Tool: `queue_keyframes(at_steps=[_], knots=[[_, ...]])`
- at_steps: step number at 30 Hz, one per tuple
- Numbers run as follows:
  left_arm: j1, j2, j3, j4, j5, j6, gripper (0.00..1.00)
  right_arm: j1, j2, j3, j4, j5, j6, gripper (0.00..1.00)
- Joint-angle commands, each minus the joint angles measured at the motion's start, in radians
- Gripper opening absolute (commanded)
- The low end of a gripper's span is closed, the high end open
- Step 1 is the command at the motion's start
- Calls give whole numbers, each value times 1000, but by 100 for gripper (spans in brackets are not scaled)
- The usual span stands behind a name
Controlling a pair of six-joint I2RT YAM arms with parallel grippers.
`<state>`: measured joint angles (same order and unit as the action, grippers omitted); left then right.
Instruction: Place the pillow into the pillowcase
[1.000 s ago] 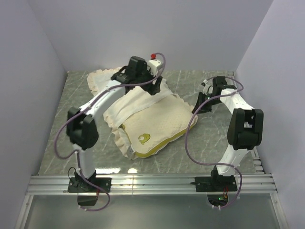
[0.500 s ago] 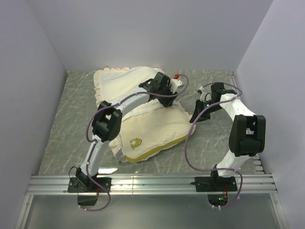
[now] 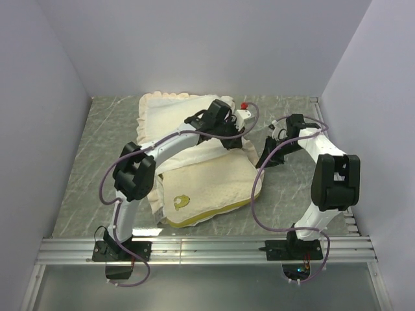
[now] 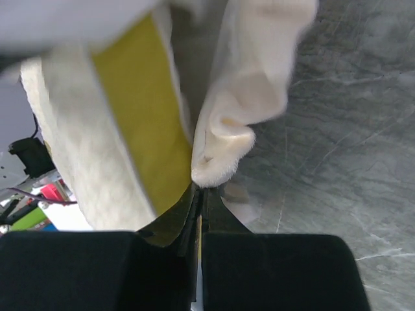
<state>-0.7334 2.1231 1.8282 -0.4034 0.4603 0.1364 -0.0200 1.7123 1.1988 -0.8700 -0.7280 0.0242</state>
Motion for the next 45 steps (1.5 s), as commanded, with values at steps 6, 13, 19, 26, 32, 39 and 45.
queue_keyframes(at_steps=[6, 13, 19, 26, 32, 39, 45], knots=[[-43, -37, -67, 2, 216, 2, 0, -8, 1, -4, 43, -31, 19, 0], [46, -105, -90, 9, 124, -51, 52, -55, -16, 12, -15, -19, -44, 0], [58, -405, -364, 17, -98, 42, 67, -63, 4, -33, 11, 1, -65, 0], [238, -440, -377, -121, -124, -29, 67, -188, 90, 320, 54, 271, -53, 0], [313, -466, -458, -150, -117, 11, 69, -193, 171, 622, -74, 372, 2, 67], [313, -444, -477, -109, -137, 63, 71, -255, 4, 332, -158, 280, -15, 69], [286, -315, -497, -78, -109, 85, 53, -184, 36, 156, -234, 110, -69, 72]])
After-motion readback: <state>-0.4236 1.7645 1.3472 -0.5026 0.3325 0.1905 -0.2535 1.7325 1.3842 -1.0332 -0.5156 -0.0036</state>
